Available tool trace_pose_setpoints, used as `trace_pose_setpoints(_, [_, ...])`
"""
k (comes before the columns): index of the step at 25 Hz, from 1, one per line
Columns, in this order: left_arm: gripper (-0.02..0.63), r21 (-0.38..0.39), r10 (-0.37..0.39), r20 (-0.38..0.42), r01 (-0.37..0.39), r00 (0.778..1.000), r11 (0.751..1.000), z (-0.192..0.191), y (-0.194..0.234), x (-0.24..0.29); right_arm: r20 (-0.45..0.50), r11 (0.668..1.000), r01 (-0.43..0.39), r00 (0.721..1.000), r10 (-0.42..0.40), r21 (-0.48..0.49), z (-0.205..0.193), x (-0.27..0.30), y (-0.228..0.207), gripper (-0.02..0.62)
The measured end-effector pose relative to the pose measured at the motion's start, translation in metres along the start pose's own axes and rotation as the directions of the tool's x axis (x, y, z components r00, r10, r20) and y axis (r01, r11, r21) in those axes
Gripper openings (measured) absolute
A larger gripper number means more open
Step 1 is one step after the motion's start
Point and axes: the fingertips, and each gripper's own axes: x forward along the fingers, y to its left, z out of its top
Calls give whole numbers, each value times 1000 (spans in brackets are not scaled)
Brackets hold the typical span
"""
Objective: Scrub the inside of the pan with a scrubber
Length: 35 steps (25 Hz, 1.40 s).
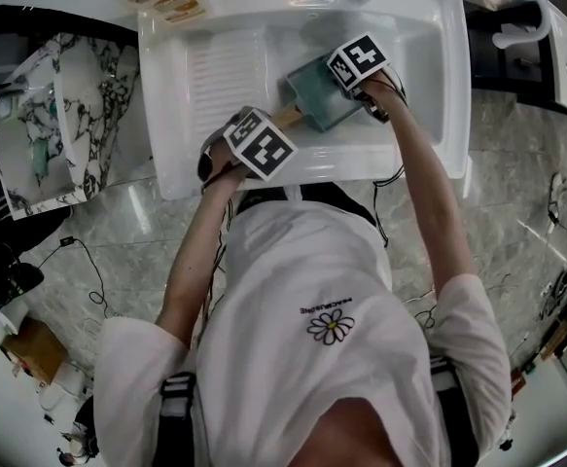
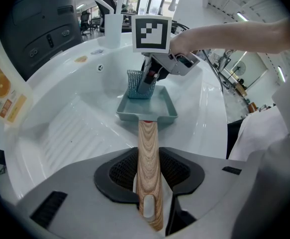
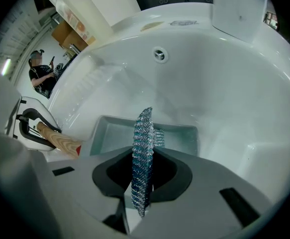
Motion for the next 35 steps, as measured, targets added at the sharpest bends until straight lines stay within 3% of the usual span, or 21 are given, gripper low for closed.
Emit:
trace_pose_setpoints(14, [140, 4, 2, 14, -2, 1000, 1000, 0, 1, 1, 47, 982, -188, 981, 187, 8, 15, -12, 75, 55])
trace_pose_setpoints(23, [140, 8, 11, 20, -11, 1000, 1000, -2, 1, 1, 109, 945, -308, 949, 297, 106, 20, -19, 88, 55])
trace_pose_setpoints(27, [140, 9, 14, 21, -14, 1000, 1000, -2, 2, 1, 115, 961, -262, 961, 251, 89, 18, -26, 79, 55])
trace_pose_setpoints(31, [140, 11, 18, 16, -18, 1000, 1000, -2, 0, 4, 83, 993, -115, 990, 112, 29, 6, -35, 43, 55])
trace_pose_setpoints(35, [140, 10, 15, 15, -15, 1000, 1000, -2, 1, 2, 47, 999, 10, 999, -12, 42, -6, -45, -6, 55])
